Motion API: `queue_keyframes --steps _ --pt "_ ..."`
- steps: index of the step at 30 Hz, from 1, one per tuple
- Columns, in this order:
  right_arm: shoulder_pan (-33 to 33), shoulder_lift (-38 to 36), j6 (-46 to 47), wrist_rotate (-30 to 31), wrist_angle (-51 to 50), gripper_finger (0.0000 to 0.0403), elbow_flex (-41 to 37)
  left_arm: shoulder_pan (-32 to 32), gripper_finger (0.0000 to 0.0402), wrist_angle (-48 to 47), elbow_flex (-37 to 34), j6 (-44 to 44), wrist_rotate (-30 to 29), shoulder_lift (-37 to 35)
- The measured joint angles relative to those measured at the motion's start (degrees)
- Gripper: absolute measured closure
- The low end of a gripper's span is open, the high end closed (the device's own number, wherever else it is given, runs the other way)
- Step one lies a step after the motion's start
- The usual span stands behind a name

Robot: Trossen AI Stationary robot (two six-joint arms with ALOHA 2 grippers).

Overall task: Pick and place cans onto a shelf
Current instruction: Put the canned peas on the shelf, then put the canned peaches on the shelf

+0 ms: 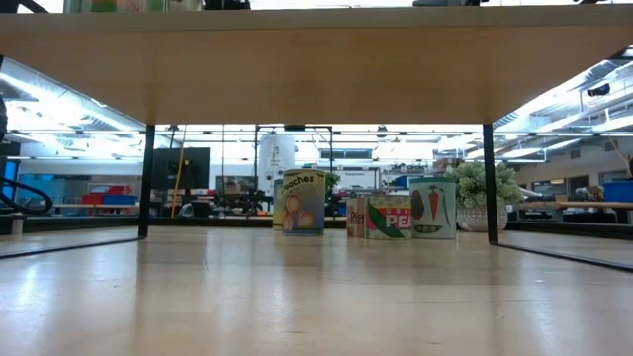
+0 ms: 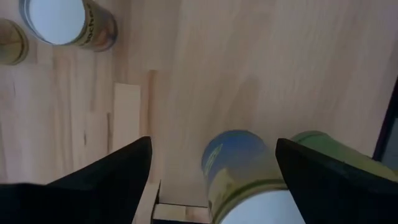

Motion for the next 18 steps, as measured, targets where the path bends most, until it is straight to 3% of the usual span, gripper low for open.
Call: queue_keyframes --steps 8,18 --pt "0.0 0.0 -0.3 0.0 -0.4 0.0186 0.0 1.5 0.0054 4.9 0.0 0.0 0.6 -0.9" --pt "0.0 2.5 -0.3 0.0 -0.6 0.0186 0.0 15.9 0.0054 10.2 -0.2 11.9 0.4 -0.4"
